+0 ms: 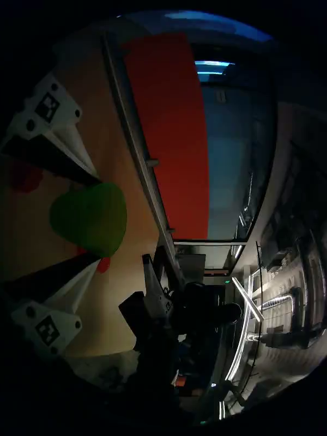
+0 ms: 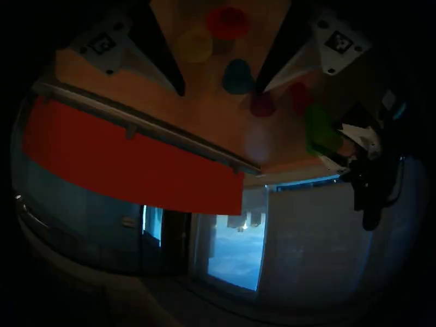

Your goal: Pour water

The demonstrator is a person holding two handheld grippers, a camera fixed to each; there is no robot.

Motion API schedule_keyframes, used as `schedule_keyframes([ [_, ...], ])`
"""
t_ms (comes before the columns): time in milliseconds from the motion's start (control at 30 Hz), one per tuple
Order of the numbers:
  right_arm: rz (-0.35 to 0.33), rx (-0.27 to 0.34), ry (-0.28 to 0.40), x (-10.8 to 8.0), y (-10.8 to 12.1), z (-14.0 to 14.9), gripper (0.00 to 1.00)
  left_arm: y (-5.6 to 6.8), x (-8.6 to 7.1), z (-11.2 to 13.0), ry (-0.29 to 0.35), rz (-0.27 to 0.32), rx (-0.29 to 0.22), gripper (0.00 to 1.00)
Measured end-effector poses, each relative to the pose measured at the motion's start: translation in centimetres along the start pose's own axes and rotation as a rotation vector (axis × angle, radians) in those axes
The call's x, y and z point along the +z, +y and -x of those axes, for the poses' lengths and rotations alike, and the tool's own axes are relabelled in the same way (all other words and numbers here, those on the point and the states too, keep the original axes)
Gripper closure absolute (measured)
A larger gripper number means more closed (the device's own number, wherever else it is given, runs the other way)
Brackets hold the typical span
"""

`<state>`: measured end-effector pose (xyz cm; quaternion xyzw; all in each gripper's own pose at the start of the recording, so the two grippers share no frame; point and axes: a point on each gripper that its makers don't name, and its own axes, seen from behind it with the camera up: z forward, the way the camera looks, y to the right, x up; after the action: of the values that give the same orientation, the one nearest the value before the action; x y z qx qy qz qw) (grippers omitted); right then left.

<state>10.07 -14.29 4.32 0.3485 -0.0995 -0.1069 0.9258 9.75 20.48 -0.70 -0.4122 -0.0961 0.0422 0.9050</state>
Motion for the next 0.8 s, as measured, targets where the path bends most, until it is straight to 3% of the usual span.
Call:
schedule_keyframes([
  [267, -0.027, -0.019, -0.026, 1.2, -0.8, 0.0, 0.05, -2.2, -2.1, -0.2, 0.005, -0.052, 0.002, 0.14],
  [800, -0.081, -0.051, -0.136, 3.9, -2.1, 1.3, 0.05, -4.7, -5.0, -0.5, 0.057, -0.119, -0.014, 0.14],
])
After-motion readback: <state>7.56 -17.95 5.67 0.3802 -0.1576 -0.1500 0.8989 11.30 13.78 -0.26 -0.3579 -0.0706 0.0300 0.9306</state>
